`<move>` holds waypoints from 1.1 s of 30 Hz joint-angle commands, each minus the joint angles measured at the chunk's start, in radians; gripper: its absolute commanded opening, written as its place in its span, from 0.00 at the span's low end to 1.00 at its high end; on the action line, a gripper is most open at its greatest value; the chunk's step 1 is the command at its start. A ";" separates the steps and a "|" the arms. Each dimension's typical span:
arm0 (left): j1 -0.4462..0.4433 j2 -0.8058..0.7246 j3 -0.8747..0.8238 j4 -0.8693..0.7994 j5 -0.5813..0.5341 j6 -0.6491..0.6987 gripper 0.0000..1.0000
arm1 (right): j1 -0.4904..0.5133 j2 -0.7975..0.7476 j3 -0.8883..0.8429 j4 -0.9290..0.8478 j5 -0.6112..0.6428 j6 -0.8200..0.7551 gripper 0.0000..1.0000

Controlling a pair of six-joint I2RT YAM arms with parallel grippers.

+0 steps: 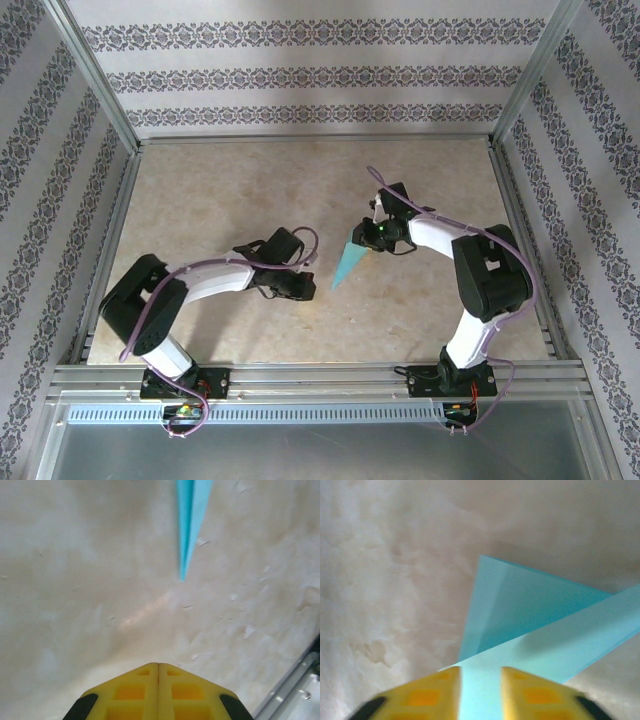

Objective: Fold a paper plane with a square sheet of paper (fold left side to right side)
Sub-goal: Fold the wing for the fifth time at the center of the table, then turn over the paper plane at the center of the table.

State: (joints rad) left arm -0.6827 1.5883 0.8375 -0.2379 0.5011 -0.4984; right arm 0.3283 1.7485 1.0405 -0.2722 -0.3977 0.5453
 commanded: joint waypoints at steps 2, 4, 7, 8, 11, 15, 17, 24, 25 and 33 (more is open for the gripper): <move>0.036 -0.112 -0.027 0.051 -0.119 -0.041 0.09 | 0.043 -0.107 0.086 -0.159 0.175 -0.023 0.45; 0.054 -0.164 -0.047 0.076 -0.192 -0.050 0.17 | 0.066 -0.132 0.093 -0.190 0.247 0.034 0.55; 0.089 -0.249 -0.106 0.142 -0.283 -0.084 0.30 | 0.108 -0.123 0.141 -0.299 0.340 0.172 0.63; 0.098 -0.274 -0.127 0.165 -0.310 -0.097 0.36 | 0.124 -0.110 0.160 -0.335 0.372 0.215 0.65; 0.123 -0.349 -0.195 0.235 -0.371 -0.116 0.48 | 0.174 -0.051 0.258 -0.499 0.465 0.333 0.65; 0.155 -0.402 -0.241 0.226 -0.401 -0.104 0.62 | 0.219 0.048 0.365 -0.606 0.523 0.402 0.64; 0.171 -0.418 -0.254 0.211 -0.395 -0.096 0.63 | 0.238 0.090 0.401 -0.624 0.547 0.424 0.65; 0.198 -0.449 -0.278 0.180 -0.374 -0.072 0.65 | 0.265 0.250 0.512 -0.639 0.526 0.481 0.60; 0.198 -0.451 -0.276 0.174 -0.371 -0.068 0.65 | 0.267 0.273 0.528 -0.642 0.522 0.487 0.58; 0.208 -0.466 -0.287 0.148 -0.355 -0.043 0.65 | 0.268 0.361 0.573 -0.670 0.545 0.546 0.49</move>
State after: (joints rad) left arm -0.4931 1.1461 0.5663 -0.0662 0.1379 -0.5728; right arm 0.5854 2.0949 1.5887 -0.8921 0.1127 1.0481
